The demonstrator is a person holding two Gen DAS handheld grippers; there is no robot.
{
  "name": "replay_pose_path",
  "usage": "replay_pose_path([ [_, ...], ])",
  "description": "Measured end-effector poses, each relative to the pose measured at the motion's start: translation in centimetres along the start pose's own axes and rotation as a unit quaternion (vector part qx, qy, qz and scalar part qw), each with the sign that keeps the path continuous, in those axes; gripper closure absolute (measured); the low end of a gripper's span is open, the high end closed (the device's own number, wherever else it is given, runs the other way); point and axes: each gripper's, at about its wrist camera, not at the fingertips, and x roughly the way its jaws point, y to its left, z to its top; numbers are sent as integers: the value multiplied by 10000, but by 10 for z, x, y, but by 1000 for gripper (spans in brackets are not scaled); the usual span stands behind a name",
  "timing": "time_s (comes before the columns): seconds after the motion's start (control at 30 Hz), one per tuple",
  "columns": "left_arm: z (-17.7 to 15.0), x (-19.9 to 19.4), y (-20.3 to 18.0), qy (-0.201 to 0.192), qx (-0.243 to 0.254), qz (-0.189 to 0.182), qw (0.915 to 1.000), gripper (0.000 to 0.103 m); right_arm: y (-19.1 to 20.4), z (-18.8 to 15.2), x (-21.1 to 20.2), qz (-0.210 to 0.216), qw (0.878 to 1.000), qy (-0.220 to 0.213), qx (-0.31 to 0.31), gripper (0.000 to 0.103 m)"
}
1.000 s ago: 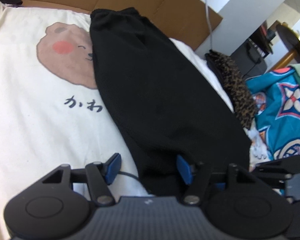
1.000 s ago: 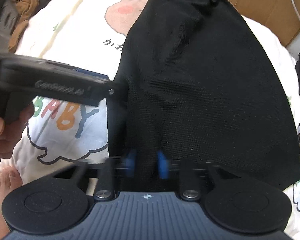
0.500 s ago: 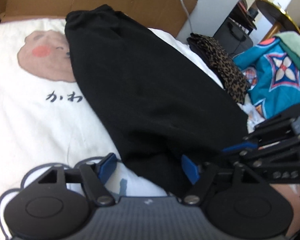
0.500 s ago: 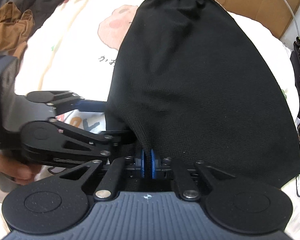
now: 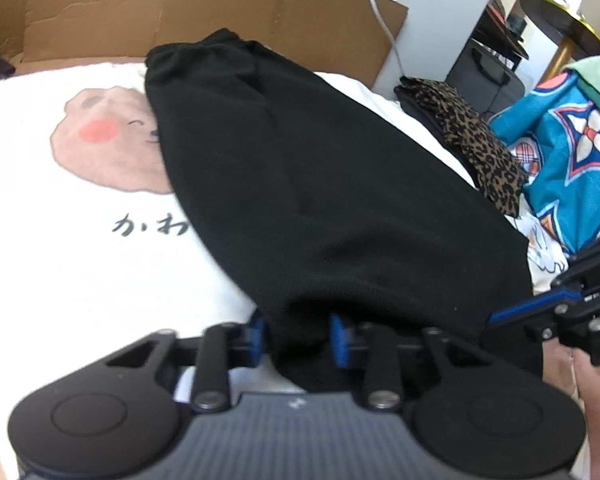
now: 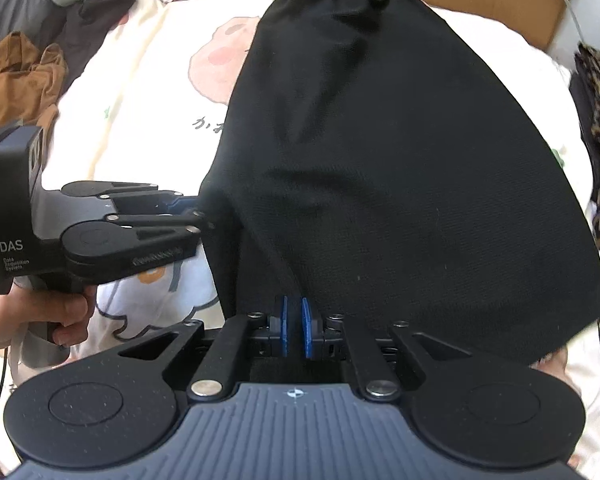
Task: Fold clothes
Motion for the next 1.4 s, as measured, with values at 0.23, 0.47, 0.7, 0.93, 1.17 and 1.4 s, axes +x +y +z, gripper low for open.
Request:
replay_pose_path([
  [0.23,-5,-14,13,41,-218,-60,9997,94,12,-24,6,-49,9998,207,-37,59],
  [0.47,-12,-32,31,57,-463,-3,9989,95,28,-37,23,-349,9983,277,-375,61],
  [0.7,-14,-36,39,119,-699,-103,9974,85,23,-36,18,-322,9982,293,-403,97],
  [0.93,-9,-16,20,140,-371,-164,9991,70,31,-37,5,-281,9978,234,-545,97],
  [1.17,-4,-5,15,116,-283,-205,9993,71,45,-43,20,-409,9960,357,-712,66],
  [1.4,-8,-16,34,87,-642,-364,9972,96,45,-51,24,-448,9927,535,-983,103],
])
